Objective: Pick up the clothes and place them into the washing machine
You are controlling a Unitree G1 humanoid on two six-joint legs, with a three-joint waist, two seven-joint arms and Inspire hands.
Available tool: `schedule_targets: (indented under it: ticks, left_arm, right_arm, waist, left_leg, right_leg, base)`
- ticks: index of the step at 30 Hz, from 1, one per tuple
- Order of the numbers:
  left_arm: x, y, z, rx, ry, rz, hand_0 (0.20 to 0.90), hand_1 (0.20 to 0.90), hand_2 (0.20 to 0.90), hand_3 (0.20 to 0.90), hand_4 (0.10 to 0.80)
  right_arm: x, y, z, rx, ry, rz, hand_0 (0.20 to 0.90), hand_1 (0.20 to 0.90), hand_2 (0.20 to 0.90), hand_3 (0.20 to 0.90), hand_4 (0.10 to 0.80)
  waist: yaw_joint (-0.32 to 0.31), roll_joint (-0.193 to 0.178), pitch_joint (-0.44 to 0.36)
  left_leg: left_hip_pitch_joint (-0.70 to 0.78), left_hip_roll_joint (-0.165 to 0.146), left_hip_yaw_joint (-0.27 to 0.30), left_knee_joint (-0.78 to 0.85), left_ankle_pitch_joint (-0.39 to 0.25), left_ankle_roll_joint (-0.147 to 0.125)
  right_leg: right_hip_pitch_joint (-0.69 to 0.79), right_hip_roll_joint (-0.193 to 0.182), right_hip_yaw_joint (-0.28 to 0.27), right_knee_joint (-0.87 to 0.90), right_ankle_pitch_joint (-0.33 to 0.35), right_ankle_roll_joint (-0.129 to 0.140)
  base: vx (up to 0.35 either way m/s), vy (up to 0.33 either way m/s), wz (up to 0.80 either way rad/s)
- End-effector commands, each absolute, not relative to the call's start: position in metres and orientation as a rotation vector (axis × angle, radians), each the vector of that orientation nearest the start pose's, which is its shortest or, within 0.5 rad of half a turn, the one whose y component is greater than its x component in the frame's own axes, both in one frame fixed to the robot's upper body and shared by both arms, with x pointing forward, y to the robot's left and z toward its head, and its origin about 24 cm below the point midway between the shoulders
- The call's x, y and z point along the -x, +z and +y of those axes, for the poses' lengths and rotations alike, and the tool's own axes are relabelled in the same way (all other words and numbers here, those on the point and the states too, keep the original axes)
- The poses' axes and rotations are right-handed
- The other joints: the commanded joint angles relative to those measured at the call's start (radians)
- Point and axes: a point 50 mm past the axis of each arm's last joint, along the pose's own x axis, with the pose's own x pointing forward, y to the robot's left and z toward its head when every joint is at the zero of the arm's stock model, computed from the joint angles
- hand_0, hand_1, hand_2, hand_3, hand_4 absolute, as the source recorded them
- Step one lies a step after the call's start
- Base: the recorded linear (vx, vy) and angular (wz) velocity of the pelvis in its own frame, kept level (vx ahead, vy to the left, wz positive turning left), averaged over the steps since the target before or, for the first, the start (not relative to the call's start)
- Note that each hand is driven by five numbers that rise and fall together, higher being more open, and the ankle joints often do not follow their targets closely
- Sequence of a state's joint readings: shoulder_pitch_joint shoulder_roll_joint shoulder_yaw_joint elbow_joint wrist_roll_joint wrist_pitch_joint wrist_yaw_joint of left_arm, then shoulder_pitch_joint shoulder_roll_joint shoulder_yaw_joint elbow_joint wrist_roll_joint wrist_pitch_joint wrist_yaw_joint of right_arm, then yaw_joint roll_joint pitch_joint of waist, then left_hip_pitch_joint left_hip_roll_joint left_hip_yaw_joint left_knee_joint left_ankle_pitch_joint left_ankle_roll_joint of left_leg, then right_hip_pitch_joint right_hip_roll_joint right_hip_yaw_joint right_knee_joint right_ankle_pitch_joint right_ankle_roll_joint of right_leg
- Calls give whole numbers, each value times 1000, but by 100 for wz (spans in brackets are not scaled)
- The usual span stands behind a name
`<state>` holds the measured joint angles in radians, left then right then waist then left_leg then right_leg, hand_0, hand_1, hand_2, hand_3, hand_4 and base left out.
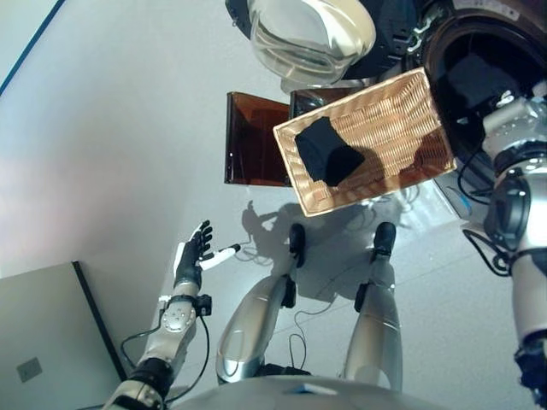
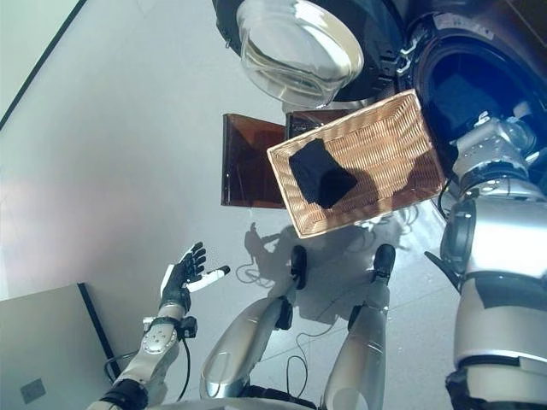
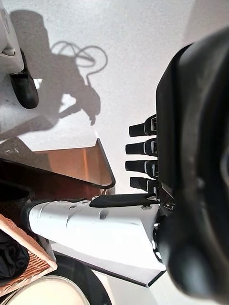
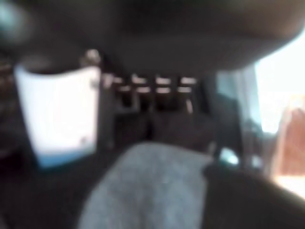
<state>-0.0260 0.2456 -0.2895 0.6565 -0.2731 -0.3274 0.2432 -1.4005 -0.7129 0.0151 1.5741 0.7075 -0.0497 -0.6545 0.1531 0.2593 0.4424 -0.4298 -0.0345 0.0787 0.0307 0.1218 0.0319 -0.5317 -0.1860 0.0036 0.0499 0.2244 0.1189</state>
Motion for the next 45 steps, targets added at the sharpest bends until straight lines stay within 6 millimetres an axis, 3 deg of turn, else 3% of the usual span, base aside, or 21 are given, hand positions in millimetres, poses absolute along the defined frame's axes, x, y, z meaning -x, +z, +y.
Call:
schedule_targets:
  ticks: [1,12,18,21,24,26,31,37,40,43,45]
  left_arm:
    - [-197,-69,215,-190,186,340,900,900,900,900,800]
    - [-197,-68,214,-197,188,330,900,900,900,900,800]
    - [-197,-70,210,-204,181,337,900,900,900,900,800]
    - [-197,-72,210,-209,189,346,900,900,900,900,800]
    - [-196,-73,211,-211,194,354,900,900,900,900,800]
    - [-196,-73,212,-211,190,354,900,900,900,900,800]
    - [-196,-69,213,-196,172,331,900,900,900,900,800]
    - [-199,-67,212,-197,182,314,900,900,900,900,800]
    - [-200,-67,212,-191,199,310,900,900,900,900,800]
    - [-202,-66,213,-172,247,300,900,900,900,900,800]
    - [-201,-67,215,-177,264,303,900,900,900,900,800]
  right_arm:
    - [-354,286,-365,5,-1191,-204,900,900,900,900,800]
    - [-344,283,-378,349,-1286,-115,900,900,900,900,800]
    - [-335,284,-388,260,-1327,-133,900,900,900,900,800]
    - [-331,288,-393,61,-1327,-203,900,900,900,900,800]
    - [-327,291,-398,42,-1335,-209,900,900,900,900,800]
    - [-325,297,-400,101,-1340,-207,900,900,900,900,800]
    - [-320,309,-402,487,-1378,-146,900,900,900,900,800]
    - [-325,316,-393,620,-1371,-194,900,900,900,900,800]
    - [-336,308,-382,648,-1312,-223,900,900,900,900,800]
    - [-358,282,-349,678,-1155,-318,900,900,900,900,800]
    - [-362,266,-339,718,-1103,-335,900,900,900,900,800]
  waist:
    - [35,0,-159]
    - [32,2,-157]
    - [30,3,-157]
    - [29,4,-159]
    - [31,3,-162]
    - [34,2,-165]
    - [36,3,-167]
    - [28,1,-168]
    - [25,-3,-165]
    - [5,-7,-151]
    - [-3,-15,-147]
  left_leg:
    - [-32,2,-13,-44,20,-68]
    - [-37,0,-17,-47,24,-67]
    - [-37,-1,-17,-51,26,-68]
    - [-36,0,-18,-52,25,-69]
    - [-35,-1,-18,-53,26,-69]
    - [-34,-1,-17,-53,25,-69]
    - [-34,-1,-17,-53,26,-69]
    - [-35,0,-17,-52,26,-69]
    - [-36,1,-16,-52,26,-69]
    - [-37,5,-13,-49,26,-67]
    - [-37,5,-12,-48,25,-66]
  right_leg:
    - [-5,59,31,133,-178,-31]
    - [-5,60,32,128,-174,-29]
    - [-7,60,30,126,-174,-29]
    - [-8,60,33,126,-175,-29]
    - [-7,60,33,125,-176,-29]
    - [-8,59,33,126,-176,-29]
    - [-7,57,31,126,-174,-27]
    - [-13,61,35,132,-174,-28]
    - [-14,63,37,131,-173,-28]
    - [-15,69,42,132,-171,-30]
    - [-15,71,42,134,-171,-31]
  base:
    - [0,0,0]
    - [0,0,0]
    - [0,0,0]
    - [0,0,0]
    - [0,0,0]
    - [0,0,0]
    - [0,0,0]
    - [0,0,0]
    - [2,-1,-2]
    - [9,-5,-8]
    - [0,-5,-7]
